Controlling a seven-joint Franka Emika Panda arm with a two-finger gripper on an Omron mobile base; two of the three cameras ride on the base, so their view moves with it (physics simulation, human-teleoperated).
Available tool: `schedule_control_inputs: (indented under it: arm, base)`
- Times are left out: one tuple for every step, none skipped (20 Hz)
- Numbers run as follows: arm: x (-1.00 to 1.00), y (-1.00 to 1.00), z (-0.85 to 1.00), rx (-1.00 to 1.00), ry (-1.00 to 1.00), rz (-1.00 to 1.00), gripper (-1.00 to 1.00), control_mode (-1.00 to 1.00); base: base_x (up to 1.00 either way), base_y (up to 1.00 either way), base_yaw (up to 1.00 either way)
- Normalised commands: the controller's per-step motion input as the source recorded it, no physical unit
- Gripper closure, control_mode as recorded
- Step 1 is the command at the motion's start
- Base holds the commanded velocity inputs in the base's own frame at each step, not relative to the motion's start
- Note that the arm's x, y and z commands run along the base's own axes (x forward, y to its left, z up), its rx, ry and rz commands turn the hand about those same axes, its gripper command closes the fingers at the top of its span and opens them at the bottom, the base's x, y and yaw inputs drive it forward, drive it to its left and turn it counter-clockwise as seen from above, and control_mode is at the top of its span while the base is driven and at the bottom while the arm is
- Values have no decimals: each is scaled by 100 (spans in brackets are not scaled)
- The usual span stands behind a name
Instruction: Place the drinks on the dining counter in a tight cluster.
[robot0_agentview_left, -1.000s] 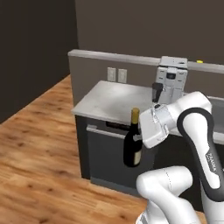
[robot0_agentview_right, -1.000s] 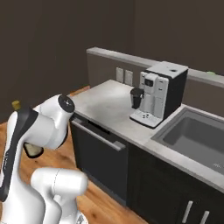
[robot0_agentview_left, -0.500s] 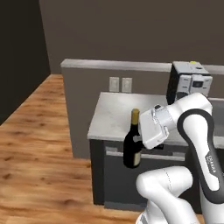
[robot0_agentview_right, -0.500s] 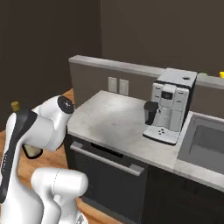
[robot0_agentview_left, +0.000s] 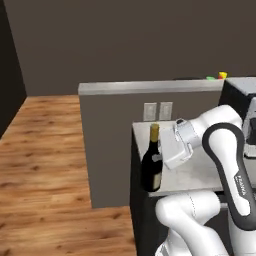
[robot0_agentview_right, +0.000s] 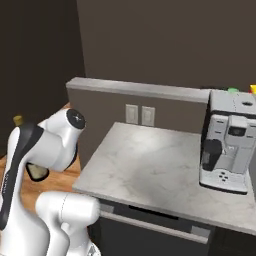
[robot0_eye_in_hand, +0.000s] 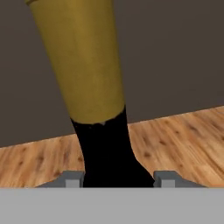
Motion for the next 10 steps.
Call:
schedule_control_inputs:
  arm:
    - [0,0,0,0,0,0,100,100]
    - [0,0,0,0,0,0,100,100]
    - [0,0,0,0,0,0,100,100]
    - [0,0,0,0,0,0,100,100]
    - [0,0,0,0,0,0,100,100]
    - [0,0,0,0,0,0,100,100]
    - [0,0,0,0,0,0,100,100]
    - [0,0,0,0,0,0,100,100]
    - [0,0,0,0,0,0,100,100]
    - [0,0,0,0,0,0,100,100]
  base:
    - [51,100,-34]
    - [33,100,-31]
    - [22,100,-29]
    - [17,100,-28]
    - [16,100,-28]
    - [16,100,-28]
    - [16,100,-28]
    - [19,100,-28]
    - [27,100,-28]
    - [41,100,-29]
